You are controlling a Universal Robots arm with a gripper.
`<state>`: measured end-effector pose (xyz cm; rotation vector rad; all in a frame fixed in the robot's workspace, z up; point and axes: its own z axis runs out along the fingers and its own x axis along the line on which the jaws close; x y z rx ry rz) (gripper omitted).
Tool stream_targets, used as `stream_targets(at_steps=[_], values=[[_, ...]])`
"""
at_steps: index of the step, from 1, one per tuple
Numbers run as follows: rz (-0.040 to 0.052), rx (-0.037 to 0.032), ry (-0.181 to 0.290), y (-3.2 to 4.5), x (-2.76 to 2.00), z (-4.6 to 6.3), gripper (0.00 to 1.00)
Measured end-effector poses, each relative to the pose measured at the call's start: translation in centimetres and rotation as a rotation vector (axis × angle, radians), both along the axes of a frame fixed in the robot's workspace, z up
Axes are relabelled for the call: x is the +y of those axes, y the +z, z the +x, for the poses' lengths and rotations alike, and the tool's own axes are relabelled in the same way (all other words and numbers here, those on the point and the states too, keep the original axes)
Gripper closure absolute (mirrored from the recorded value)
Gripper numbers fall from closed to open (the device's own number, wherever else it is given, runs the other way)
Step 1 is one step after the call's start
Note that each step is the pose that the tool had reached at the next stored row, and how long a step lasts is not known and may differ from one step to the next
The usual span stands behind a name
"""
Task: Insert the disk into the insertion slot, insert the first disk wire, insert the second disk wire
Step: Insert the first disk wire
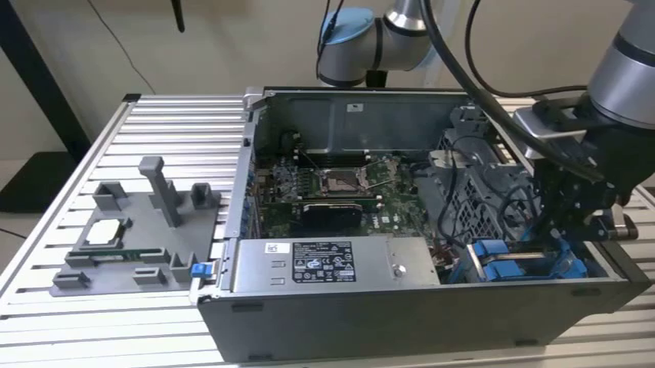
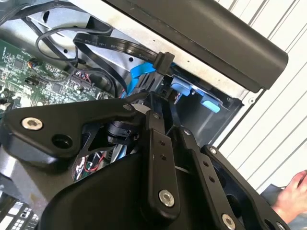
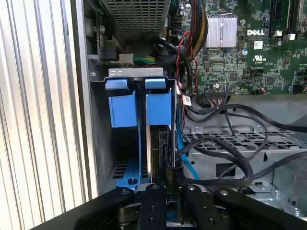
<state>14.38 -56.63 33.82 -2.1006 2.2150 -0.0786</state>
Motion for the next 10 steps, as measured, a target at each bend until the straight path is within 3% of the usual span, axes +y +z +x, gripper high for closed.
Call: stream_targets(at_steps=[9, 10], values=[[-0.0025, -0.0068, 0.000, -0.69, 0.00, -0.03, 1.00], [-0.0020, -0.0068, 0.000, -0.71, 0.00, -0.04, 0.00]])
